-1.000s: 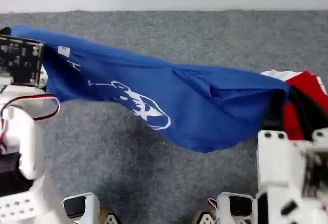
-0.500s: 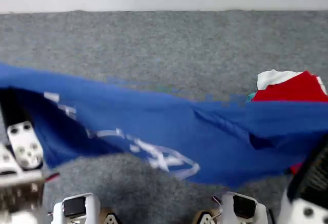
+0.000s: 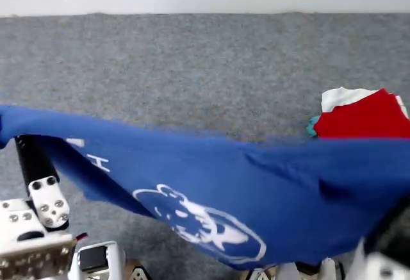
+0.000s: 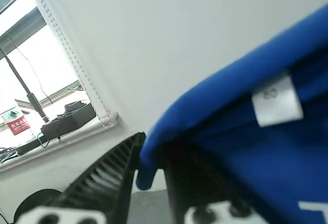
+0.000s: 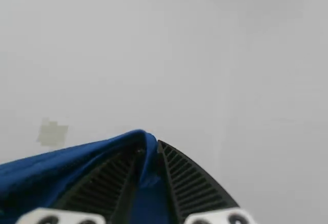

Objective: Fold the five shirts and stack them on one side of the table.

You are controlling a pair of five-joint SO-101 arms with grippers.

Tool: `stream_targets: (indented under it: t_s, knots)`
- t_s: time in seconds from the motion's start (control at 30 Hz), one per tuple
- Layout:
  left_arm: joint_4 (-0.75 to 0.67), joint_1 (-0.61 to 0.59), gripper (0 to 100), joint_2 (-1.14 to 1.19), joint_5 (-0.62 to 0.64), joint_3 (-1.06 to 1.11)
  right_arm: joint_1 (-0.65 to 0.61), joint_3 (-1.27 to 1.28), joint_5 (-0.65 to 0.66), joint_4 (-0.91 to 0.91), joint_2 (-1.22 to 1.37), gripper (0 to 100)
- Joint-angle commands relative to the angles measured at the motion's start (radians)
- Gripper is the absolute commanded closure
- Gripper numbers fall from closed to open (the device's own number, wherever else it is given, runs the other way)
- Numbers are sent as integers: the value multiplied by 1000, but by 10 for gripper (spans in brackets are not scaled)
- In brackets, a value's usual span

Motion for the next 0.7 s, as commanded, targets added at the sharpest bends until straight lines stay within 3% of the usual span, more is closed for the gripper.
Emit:
stream_targets:
  t_s: [0.0,0.27,0.5,0.67]
  knots:
    - [3,-3,987,-5,0,36,13,92,-15,25,47,988]
    - [-2,-5,987,-38,0,114,13,183,-12,61,62,988]
    - [-8,-2,987,-34,0,194,-5,439,-8,-19,64,988]
    - [-141,0,987,-32,0,328,-116,638,-6,-119,65,988]
